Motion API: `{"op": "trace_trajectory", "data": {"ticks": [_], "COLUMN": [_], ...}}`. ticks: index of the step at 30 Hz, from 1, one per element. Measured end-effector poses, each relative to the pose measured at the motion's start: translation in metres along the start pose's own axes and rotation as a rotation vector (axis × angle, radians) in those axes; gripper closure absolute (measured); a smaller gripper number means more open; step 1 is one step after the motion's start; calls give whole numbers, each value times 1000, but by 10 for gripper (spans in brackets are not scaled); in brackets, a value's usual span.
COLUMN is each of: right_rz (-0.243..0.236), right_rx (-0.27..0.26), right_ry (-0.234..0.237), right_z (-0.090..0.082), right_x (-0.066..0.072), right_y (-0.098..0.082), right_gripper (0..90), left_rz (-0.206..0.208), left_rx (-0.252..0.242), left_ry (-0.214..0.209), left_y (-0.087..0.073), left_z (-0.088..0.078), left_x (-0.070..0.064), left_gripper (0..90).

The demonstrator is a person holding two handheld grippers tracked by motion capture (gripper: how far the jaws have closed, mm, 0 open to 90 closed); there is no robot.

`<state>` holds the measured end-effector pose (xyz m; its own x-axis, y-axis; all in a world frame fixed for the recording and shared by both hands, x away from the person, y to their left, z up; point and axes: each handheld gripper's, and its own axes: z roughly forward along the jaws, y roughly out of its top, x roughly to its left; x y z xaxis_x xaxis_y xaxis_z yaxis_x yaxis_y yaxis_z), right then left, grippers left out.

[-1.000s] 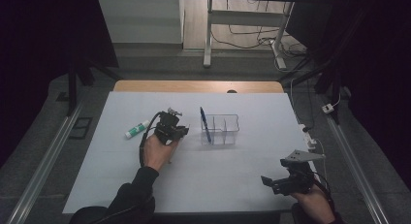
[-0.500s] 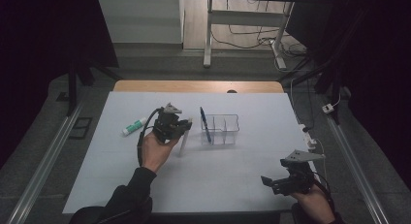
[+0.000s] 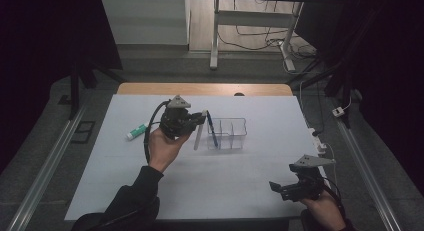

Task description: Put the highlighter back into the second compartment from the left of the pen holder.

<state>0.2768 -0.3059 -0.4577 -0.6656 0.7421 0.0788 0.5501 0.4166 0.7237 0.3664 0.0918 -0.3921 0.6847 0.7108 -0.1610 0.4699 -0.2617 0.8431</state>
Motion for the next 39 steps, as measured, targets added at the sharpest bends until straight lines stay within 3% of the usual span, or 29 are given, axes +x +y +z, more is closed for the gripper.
{"op": "trace_trajectory", "data": {"ticks": [12,24,32,39], "right_rz": [2,6,5,5], "right_rx": [-1,-3,-3,-4], "right_ry": [4,8,11,17], "right_z": [0,0,-1,-1], "right_x": [0,0,-1,-1], "right_y": [0,0,0,0], "right_gripper": [0,0,0,0], "left_rz": [52,81,105,97], "left_rx": [-46,-76,-78,-55], "left_ry": [-44,-61,-54,-52], "left_y": [36,57,63,56], "left_z": [9,38,58,71], "left_x": [-14,-21,-23,-19], "left_gripper": [784,784,783,782]}}
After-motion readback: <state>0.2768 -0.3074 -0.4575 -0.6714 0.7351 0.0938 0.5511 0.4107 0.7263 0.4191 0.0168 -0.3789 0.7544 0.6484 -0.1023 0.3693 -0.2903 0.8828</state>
